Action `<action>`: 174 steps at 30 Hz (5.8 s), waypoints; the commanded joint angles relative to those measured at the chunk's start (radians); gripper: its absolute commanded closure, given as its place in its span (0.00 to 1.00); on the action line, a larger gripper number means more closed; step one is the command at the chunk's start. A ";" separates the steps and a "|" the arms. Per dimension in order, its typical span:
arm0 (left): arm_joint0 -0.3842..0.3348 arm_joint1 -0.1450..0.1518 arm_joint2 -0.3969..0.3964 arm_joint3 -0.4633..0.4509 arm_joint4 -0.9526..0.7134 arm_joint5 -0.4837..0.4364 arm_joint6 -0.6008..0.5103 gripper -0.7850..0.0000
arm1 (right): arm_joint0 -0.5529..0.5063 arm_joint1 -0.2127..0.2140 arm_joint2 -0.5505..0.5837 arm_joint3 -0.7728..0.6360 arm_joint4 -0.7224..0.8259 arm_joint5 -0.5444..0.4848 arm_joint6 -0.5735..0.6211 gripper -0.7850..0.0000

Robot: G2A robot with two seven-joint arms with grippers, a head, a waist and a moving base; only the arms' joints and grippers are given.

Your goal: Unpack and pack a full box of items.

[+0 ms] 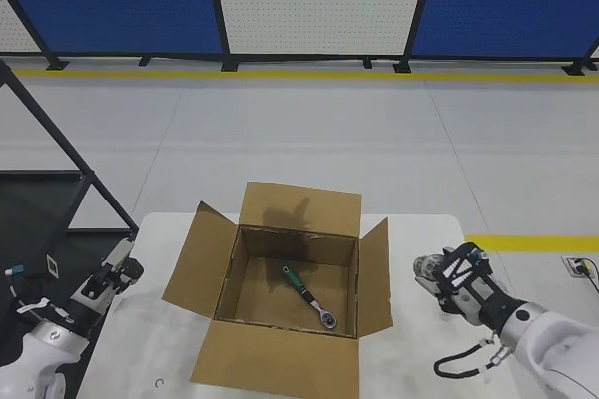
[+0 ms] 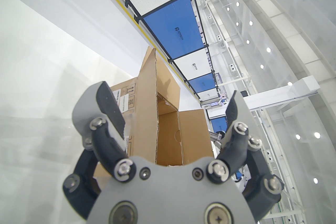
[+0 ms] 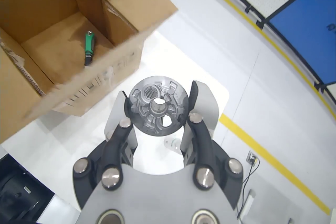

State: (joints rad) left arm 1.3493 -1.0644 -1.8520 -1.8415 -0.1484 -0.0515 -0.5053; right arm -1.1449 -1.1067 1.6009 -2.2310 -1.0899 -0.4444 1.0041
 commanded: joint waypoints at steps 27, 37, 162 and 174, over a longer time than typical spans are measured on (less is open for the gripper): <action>0.000 0.000 0.000 0.000 0.000 0.000 0.000 0.00 | 0.615 -0.119 -0.769 0.556 0.021 0.237 0.037 1.00; 0.000 0.000 0.000 0.000 0.000 0.000 0.000 0.00 | 0.677 -0.150 -0.808 0.728 0.107 0.223 0.007 1.00; 0.000 0.000 0.000 0.000 0.000 0.000 0.000 0.00 | -0.227 -0.156 0.074 0.335 -0.106 0.507 -0.216 0.00; 0.000 0.000 0.000 0.000 0.000 0.000 0.000 0.00 | -0.111 -0.153 0.054 0.549 -0.057 0.484 -0.236 0.51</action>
State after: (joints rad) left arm 1.3493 -1.0644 -1.8520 -1.8415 -0.1484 -0.0515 -0.5053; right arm -1.2629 -1.2595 1.6560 -1.6921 -1.1487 0.0378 0.7672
